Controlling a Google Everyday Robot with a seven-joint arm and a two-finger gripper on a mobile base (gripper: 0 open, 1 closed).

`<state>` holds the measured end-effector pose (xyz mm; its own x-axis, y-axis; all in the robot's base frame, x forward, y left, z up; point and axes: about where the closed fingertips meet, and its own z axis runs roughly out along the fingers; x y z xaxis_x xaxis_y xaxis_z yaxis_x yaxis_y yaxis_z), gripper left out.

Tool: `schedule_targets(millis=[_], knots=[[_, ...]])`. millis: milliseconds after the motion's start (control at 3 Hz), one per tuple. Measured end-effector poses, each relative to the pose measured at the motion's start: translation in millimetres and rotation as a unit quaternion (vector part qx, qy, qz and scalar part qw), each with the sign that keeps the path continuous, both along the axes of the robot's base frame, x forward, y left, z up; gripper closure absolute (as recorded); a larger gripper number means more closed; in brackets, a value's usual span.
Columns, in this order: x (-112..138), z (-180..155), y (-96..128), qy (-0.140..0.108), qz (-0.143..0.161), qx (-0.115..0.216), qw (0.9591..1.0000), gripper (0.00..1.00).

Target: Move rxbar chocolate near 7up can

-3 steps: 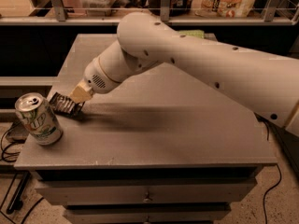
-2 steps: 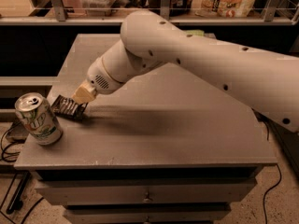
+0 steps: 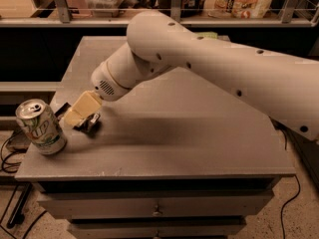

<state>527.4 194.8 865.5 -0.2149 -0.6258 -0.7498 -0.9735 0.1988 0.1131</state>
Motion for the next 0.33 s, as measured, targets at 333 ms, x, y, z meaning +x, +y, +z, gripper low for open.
schedule_targets(millis=[333], knots=[[-0.1, 0.0, 0.1, 0.0, 0.0, 0.0, 1.0, 0.0]])
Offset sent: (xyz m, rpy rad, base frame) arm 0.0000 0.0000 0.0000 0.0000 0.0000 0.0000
